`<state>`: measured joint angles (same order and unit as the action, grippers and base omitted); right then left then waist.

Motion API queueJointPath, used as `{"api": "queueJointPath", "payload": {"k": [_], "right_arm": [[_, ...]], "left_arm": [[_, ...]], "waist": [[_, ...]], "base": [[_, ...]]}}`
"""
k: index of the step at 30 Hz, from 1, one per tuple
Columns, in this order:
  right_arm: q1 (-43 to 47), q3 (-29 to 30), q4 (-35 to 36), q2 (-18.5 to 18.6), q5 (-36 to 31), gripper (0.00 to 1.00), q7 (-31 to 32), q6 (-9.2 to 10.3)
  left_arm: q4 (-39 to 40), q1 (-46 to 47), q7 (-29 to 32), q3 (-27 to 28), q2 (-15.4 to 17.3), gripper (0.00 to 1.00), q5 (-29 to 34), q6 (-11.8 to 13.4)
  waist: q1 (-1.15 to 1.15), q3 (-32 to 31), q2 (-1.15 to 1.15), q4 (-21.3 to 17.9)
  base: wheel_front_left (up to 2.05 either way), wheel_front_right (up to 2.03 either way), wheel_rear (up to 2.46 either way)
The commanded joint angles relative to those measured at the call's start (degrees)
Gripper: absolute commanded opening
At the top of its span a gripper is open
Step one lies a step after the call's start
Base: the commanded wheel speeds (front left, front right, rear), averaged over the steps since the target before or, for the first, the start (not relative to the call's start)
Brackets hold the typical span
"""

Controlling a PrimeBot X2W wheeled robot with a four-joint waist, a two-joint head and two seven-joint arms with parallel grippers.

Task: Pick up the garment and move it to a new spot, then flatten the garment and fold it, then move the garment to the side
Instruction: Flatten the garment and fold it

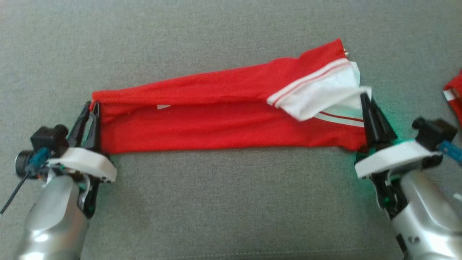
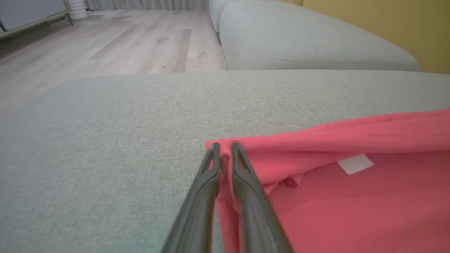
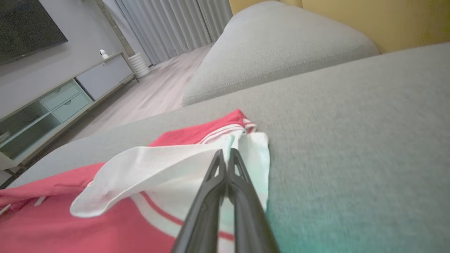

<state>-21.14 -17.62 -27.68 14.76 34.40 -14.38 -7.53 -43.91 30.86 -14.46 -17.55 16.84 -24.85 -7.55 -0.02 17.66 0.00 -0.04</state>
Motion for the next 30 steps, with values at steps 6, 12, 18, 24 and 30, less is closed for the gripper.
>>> {"api": "queueJointPath", "payload": {"k": [6, 12, 18, 24, 30], "right_arm": [[0.29, 3.59, 0.36, -2.04, -1.86, 1.00, -0.62, 0.04], [2.64, 11.99, 2.04, -6.03, -12.02, 1.00, -0.62, 0.04], [6.74, 15.82, 2.74, -9.72, -20.57, 1.00, -0.62, 0.04], [9.89, 16.43, 2.00, -11.27, -22.85, 1.00, -0.62, 0.04], [11.28, 16.38, 0.52, -11.76, -23.00, 1.00, -0.62, 0.04]], "left_arm": [[4.56, -3.60, -0.53, 8.43, -0.11, 1.00, 5.01, 3.55], [12.68, -12.24, -0.53, 12.12, -3.65, 1.00, 12.15, 6.68], [18.82, -20.15, -0.53, 17.45, -9.29, 1.00, 13.99, 6.71], [22.95, -26.04, -0.53, 20.71, -12.62, 1.00, 15.13, 5.28], [25.48, -29.56, -0.53, 20.40, -13.84, 1.00, 15.88, 3.72]], "waist": [[0.02, -2.32, 0.00, -0.19], [0.02, -5.52, 0.00, 0.59], [0.02, -8.96, 0.00, 1.84], [0.02, -11.74, 0.00, 2.32], [0.02, -12.74, 0.00, 2.98]], "base": [[0.00, 0.00, 0.00], [0.00, 0.00, 0.00], [0.00, 0.00, 0.00], [0.00, 0.00, 0.00], [0.00, 0.00, 0.00]]}}
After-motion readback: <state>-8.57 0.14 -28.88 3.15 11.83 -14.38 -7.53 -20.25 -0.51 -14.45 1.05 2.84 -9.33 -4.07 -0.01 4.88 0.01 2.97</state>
